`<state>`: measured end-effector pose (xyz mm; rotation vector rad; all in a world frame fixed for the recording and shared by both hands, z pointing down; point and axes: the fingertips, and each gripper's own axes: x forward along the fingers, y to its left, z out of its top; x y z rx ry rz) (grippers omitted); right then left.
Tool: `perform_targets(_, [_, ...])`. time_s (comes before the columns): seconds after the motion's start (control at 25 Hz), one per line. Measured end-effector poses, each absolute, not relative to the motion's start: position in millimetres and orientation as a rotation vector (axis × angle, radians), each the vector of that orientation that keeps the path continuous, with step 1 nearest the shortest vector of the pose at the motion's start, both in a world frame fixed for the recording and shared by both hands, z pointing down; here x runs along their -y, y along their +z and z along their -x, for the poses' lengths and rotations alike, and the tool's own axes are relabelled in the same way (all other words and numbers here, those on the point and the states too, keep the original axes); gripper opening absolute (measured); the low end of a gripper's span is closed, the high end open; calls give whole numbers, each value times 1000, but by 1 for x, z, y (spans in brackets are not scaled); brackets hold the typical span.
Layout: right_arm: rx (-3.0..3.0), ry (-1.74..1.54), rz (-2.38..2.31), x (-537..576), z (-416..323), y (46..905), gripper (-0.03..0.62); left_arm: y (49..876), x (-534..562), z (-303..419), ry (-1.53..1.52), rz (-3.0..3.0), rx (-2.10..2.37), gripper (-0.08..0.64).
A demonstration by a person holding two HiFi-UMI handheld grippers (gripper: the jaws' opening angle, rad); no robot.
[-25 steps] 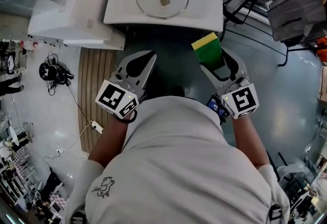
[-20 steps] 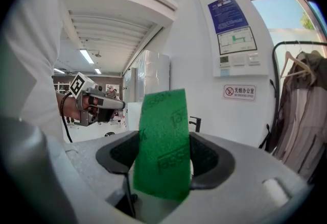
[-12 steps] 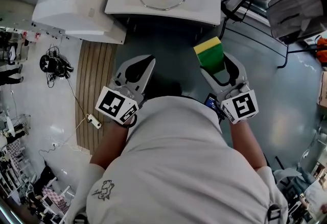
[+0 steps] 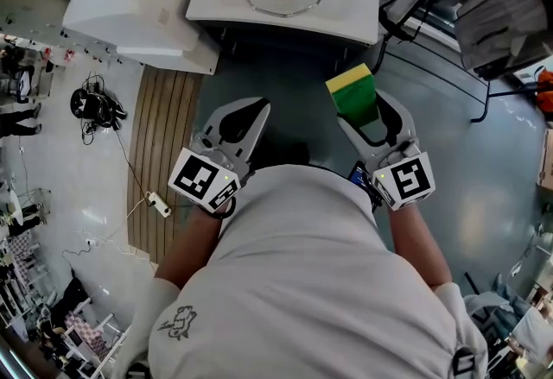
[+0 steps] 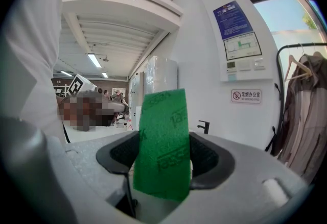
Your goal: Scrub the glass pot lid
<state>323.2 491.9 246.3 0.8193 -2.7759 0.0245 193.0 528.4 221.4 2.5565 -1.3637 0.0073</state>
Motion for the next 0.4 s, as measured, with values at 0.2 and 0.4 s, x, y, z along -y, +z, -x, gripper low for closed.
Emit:
perform_targets(0.2, [2777,16,-813,-493,-318,241,298,216,-527,-182,-11,-2541,1388,-2])
perform_targets(0.4, [2778,6,-808,-496,-313,236,298,212,-529,-179,-18,-2546,1383,-2])
